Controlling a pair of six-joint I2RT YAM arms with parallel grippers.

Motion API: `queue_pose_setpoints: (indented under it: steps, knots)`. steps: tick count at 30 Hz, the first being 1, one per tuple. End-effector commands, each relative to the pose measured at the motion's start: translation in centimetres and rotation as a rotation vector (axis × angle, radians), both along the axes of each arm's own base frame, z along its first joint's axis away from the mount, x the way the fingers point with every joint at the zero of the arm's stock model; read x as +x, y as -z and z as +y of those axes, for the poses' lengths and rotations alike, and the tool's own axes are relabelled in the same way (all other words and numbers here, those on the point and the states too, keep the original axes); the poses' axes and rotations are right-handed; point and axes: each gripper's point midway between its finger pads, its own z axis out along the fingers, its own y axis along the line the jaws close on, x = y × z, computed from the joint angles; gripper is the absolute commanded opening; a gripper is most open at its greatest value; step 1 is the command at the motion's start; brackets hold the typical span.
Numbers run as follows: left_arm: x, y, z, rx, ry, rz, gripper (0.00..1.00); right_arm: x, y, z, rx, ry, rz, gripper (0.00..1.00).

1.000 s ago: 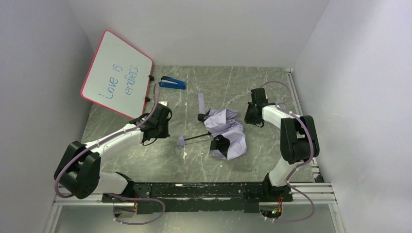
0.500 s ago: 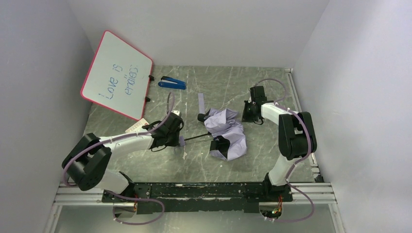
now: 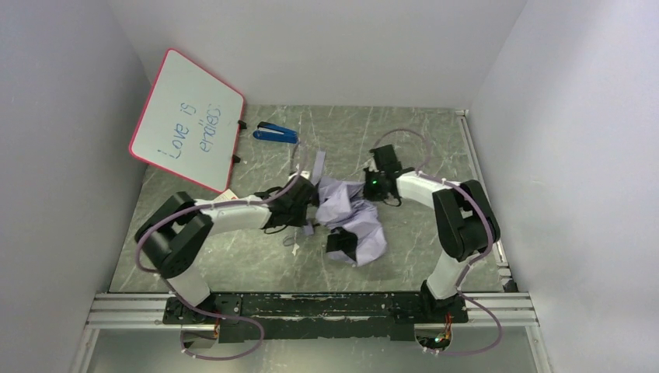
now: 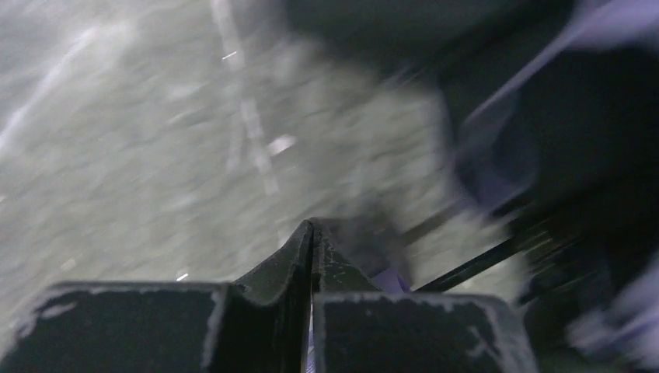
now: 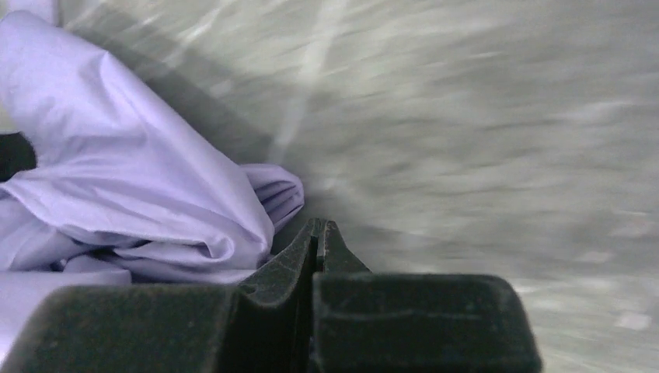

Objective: Put away the umbrella

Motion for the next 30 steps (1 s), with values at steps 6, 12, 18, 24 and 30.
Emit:
queue_pose_setpoints:
  steps: [6,12,18,24,30]
  knots:
    - [1.8,-0.3,-6.9,-0.073,0.093,-0.017,0.05,-5.1,0.7,4.7,0.085,-0.023,0.069,0.0]
    - [2.4,-0.8,-6.3,-0.045,0.089,-0.039,0.05,-5.1,-0.9,2.5,0.0,0.036,0.012,0.02]
    - [4.2,-2.3,-8.9,-0.055,0.173,-0.065,0.05,-5.6,-1.3,1.6,-0.006,0.067,0.005,0.07]
    - [8.2,-4.8,-6.4,-0.035,0.112,-0.101,0.05,-5.0,-3.5,-1.5,-0.065,0.146,-0.058,0.16]
    - [8.7,-6.0,-0.6,-0.045,0.01,-0.087,0.18,-5.8,-4.5,-3.5,-0.105,0.194,-0.069,0.32]
